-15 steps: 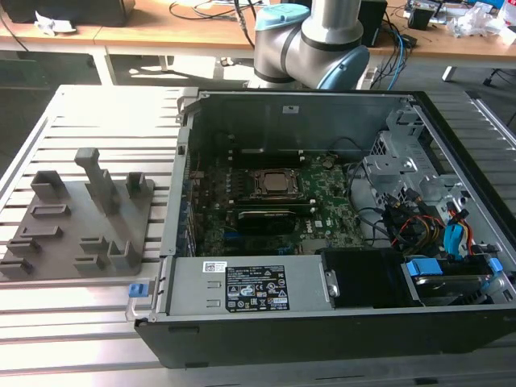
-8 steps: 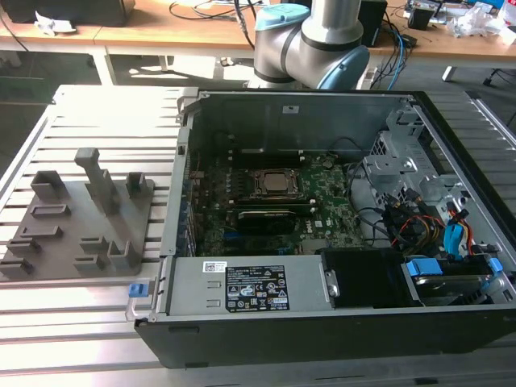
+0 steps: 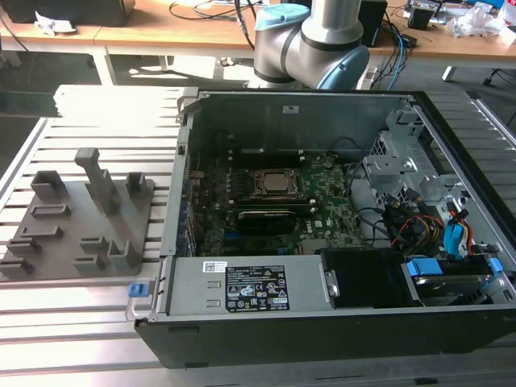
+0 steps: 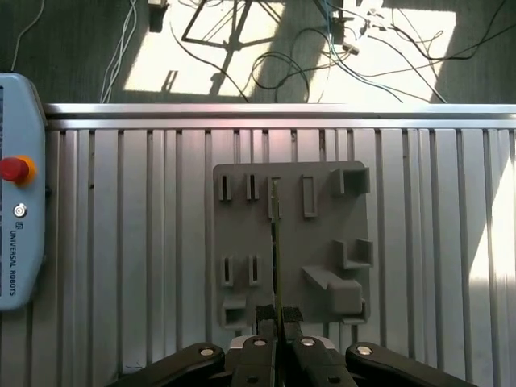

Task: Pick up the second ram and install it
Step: 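Pick up the second ram and move it above second insertion slot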

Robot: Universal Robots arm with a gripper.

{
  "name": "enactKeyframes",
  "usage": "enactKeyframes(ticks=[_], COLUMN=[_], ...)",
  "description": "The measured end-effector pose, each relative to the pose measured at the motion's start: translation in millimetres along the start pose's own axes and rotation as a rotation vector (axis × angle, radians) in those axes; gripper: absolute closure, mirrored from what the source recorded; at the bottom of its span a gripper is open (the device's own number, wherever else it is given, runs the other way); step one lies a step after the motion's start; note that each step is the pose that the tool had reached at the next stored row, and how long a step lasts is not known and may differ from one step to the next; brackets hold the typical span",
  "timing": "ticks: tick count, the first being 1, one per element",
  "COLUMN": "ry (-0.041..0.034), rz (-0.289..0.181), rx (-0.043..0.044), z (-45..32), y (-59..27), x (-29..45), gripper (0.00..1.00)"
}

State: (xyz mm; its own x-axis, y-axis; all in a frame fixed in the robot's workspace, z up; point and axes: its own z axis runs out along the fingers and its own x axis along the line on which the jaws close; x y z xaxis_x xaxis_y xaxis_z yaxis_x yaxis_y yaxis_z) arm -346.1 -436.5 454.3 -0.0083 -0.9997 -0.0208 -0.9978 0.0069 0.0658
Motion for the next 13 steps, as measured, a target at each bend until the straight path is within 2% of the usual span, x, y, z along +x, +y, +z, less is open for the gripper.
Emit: enactKeyframes(ticks=[2,13], ry=[0.0,0.0], rz=[0.0,0.0], rx=[-0.0001,-0.0015], z=[2.6,28.2], y=[-0.2,-1.8], x=[0.0,0.6], gripper=[0.86,0.86])
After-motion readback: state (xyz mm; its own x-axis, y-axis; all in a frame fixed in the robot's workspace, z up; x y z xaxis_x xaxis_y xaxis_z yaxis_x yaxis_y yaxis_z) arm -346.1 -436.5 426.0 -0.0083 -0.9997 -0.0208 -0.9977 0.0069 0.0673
